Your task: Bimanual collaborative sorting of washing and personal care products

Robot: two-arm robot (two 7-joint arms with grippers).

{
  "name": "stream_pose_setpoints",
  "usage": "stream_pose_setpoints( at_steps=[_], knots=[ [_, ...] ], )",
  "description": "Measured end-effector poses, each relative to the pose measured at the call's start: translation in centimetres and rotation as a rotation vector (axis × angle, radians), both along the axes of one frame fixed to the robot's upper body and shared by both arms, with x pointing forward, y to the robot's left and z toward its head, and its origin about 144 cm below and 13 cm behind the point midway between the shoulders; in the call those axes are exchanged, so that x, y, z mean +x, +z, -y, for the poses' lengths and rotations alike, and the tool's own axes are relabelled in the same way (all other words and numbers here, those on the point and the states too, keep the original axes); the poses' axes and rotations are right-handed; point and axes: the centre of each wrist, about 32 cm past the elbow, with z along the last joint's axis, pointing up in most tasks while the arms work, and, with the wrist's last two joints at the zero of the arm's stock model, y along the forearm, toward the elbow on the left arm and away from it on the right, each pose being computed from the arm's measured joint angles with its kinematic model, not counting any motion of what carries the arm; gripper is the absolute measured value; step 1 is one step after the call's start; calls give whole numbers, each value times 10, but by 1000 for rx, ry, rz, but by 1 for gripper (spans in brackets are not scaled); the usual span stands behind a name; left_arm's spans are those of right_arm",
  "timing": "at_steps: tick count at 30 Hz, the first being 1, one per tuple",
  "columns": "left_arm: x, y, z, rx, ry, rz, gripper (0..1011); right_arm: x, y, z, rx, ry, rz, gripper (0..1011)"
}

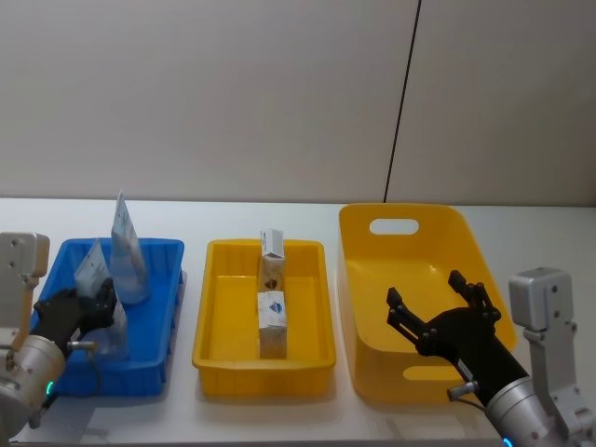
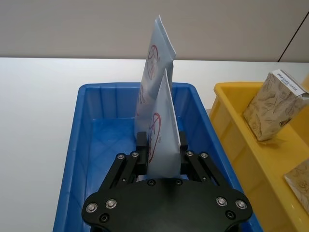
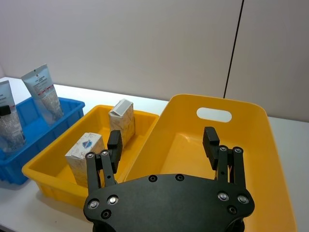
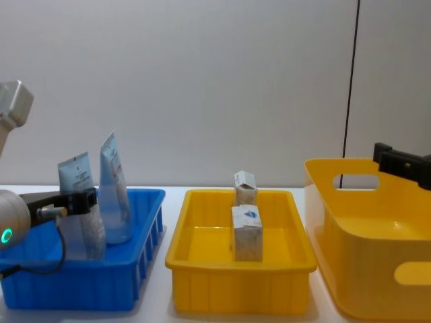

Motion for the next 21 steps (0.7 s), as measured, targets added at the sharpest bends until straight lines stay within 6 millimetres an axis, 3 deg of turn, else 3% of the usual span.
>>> stream_pose_setpoints(
  at_steps=[8, 21],
  knots=[
    [-3, 8, 2, 12, -23, 49, 282, 0, 0, 0, 0, 0, 0, 1002],
    [-7, 44, 0, 27, -152, 208, 237, 0, 0, 0, 0, 0, 0, 1002]
  ],
)
